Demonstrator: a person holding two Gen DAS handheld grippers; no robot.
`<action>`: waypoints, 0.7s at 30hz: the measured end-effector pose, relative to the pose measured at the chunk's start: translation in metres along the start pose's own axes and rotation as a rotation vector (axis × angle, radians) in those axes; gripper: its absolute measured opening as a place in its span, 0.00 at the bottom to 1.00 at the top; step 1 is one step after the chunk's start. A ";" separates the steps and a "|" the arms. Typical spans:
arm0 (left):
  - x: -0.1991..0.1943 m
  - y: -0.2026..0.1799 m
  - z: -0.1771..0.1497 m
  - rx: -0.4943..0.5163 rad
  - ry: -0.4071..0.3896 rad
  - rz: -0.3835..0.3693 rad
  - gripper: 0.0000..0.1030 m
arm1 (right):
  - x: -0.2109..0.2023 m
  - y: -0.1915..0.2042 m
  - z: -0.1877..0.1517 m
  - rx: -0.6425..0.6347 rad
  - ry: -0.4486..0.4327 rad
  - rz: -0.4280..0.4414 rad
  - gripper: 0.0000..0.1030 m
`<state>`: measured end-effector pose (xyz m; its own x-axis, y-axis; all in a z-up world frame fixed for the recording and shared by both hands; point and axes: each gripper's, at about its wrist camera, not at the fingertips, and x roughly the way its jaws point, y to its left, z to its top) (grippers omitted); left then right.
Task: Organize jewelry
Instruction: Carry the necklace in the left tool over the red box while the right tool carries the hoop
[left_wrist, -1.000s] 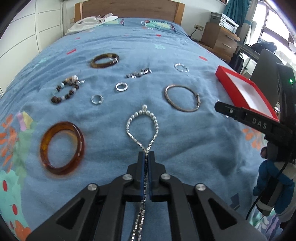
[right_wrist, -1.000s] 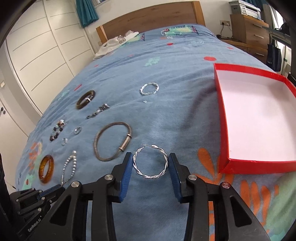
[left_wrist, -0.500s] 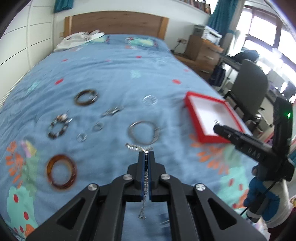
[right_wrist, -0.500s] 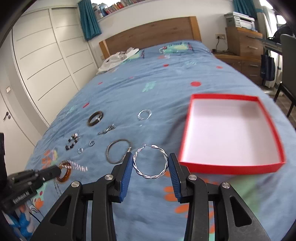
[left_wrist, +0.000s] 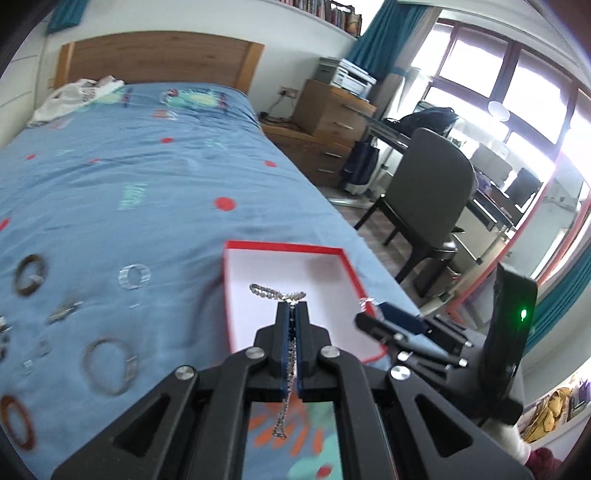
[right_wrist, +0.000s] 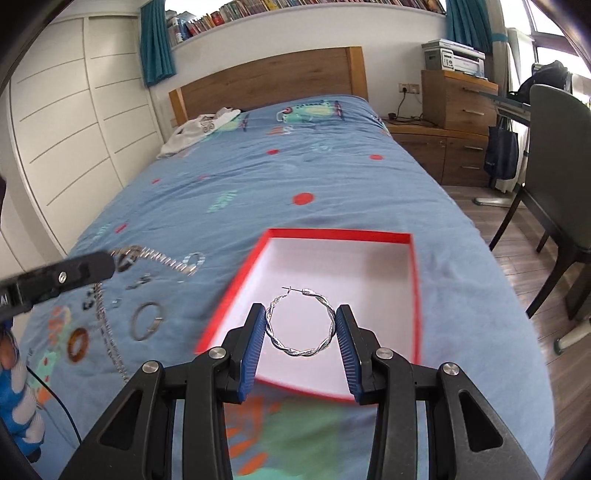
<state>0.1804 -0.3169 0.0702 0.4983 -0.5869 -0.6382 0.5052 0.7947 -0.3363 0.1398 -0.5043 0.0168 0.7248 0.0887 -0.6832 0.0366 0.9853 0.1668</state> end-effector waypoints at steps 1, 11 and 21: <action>0.010 -0.003 0.002 0.003 0.006 0.002 0.02 | 0.006 -0.005 0.002 -0.001 0.006 -0.003 0.38; 0.124 -0.002 0.022 0.036 0.060 0.072 0.02 | 0.074 -0.046 0.004 -0.025 0.085 -0.004 0.38; 0.173 0.041 -0.011 0.057 0.156 0.161 0.03 | 0.103 -0.055 0.000 -0.092 0.124 0.033 0.38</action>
<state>0.2792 -0.3844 -0.0616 0.4626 -0.4189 -0.7814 0.4694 0.8634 -0.1850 0.2124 -0.5491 -0.0622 0.6337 0.1333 -0.7620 -0.0536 0.9902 0.1286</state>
